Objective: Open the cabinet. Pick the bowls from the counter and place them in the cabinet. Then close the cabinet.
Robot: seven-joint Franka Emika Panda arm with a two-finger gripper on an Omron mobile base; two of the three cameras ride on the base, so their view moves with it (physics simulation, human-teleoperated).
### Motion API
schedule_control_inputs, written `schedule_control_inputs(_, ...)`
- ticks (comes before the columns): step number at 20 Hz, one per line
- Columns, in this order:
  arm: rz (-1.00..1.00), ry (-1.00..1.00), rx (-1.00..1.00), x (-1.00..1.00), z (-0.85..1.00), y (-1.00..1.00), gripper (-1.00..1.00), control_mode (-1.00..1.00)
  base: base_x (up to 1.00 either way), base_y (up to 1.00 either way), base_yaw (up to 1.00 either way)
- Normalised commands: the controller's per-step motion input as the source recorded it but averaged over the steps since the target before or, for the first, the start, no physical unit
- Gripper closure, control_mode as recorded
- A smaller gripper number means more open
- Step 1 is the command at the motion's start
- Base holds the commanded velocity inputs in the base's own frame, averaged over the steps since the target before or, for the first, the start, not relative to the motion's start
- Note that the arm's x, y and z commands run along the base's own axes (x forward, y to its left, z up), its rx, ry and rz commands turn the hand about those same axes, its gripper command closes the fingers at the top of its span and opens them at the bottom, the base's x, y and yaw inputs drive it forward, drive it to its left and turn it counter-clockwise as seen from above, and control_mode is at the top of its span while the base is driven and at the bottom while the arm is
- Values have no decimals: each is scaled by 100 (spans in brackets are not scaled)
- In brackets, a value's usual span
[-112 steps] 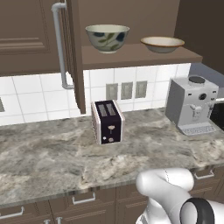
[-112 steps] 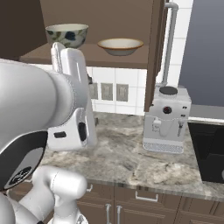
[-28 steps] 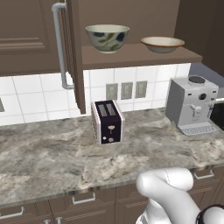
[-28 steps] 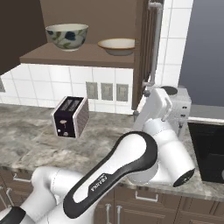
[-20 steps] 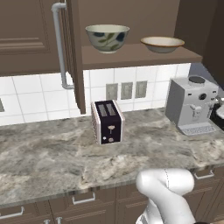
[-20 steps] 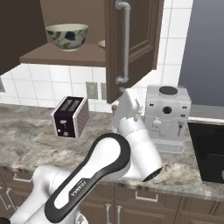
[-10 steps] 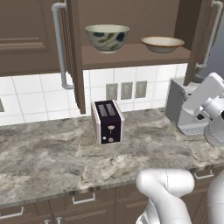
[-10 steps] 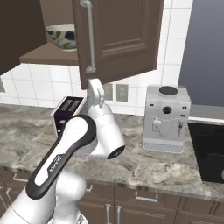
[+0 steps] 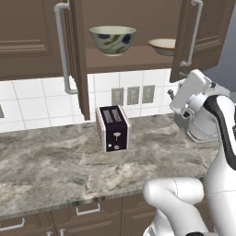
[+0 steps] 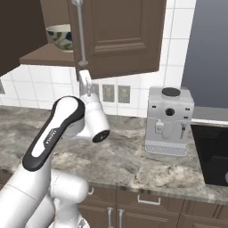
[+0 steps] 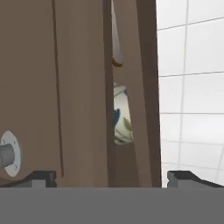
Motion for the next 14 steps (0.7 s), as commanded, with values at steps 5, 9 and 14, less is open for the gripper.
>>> schedule_control_inputs(5,-4,9,-5,74,0,40,-100,-100,0,0,0)
schedule_control_inputs(9,-6,1,-6,92,0,36,-100,-100,0,0,0)
schedule_control_inputs(14,-7,0,-5,87,0,29,-100,-100,0,0,0)
